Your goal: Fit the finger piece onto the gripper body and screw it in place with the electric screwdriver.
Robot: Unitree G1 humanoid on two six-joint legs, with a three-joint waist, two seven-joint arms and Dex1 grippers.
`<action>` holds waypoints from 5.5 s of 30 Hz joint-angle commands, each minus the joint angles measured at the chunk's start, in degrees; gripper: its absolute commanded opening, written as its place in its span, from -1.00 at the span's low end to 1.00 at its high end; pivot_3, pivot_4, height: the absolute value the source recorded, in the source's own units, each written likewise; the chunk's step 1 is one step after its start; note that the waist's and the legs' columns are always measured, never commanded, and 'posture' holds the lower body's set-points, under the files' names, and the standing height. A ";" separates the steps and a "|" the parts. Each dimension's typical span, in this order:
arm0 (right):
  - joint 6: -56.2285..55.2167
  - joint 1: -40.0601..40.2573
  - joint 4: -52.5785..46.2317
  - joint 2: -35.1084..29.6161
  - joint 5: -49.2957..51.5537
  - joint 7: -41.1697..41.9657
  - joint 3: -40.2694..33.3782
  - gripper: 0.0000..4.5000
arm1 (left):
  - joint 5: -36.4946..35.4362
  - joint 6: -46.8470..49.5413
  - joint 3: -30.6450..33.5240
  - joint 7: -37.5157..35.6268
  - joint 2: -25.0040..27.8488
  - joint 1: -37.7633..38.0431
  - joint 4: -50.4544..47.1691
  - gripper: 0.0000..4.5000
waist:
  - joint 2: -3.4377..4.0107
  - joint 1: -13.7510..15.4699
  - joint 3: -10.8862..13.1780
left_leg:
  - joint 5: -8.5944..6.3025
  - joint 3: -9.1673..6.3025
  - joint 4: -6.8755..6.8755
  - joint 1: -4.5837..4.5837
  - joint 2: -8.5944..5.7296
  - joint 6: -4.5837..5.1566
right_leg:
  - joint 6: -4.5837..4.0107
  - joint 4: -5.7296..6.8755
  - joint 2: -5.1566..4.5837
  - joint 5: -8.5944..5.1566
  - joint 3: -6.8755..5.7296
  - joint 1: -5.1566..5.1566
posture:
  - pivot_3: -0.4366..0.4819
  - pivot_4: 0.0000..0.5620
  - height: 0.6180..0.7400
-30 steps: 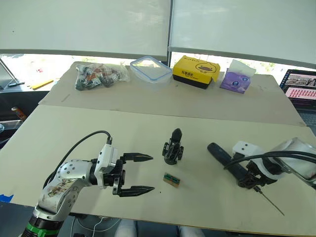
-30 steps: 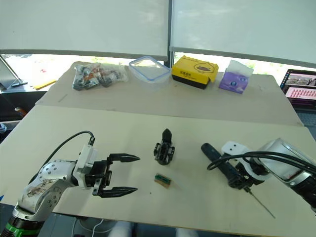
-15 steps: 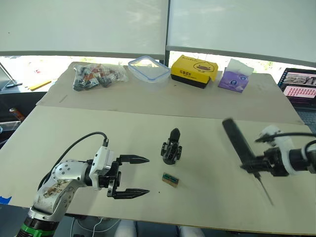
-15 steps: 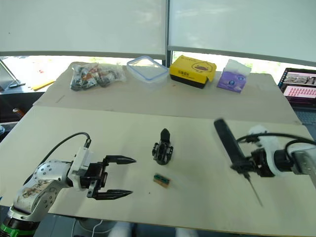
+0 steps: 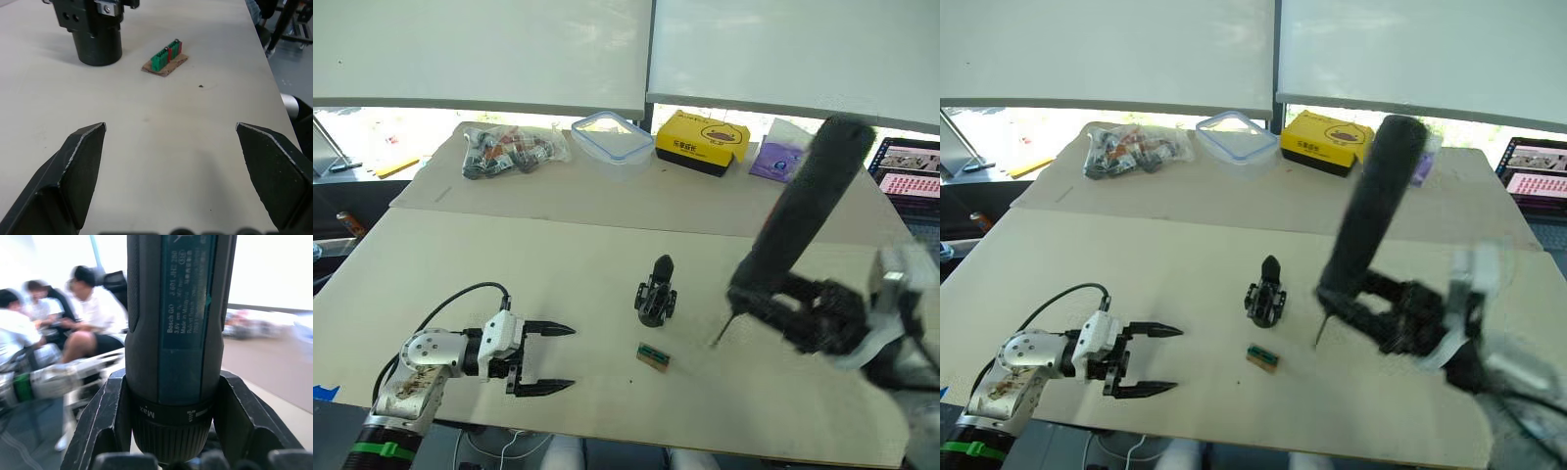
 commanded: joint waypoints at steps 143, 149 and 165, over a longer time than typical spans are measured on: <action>-32.93 -6.00 22.42 -6.58 -12.80 7.59 26.45 -0.15 | 12.50 -0.15 -17.75 12.77 -12.86 -2.51 4.55 1.00 | 0.23 0.08 -0.23 | 0.00 -0.05 0.11 0.40 -0.01 -0.02 | 0.00 -0.08 0.00 -0.01 0.00 0.49 | -0.05 -0.47 1.00; -33.03 -6.25 22.96 -6.55 -13.35 7.61 27.14 -0.15 | 12.54 0.46 -17.86 13.13 -12.78 -2.36 3.58 1.00 | 0.25 0.09 -0.25 | 0.00 -0.05 0.11 0.40 -0.01 -0.02 | 0.00 -0.08 0.00 -0.02 0.00 0.49 | -0.05 -0.47 1.00; -30.94 -5.68 22.35 -7.69 -11.52 7.15 26.86 -0.15 | 12.78 2.23 -18.55 14.11 -13.24 -2.20 1.56 1.00 | 0.25 0.14 -0.26 | -0.01 -0.05 0.10 0.40 -0.01 -0.02 | 0.00 -0.13 0.00 -0.02 0.00 0.50 | -0.05 -0.47 1.00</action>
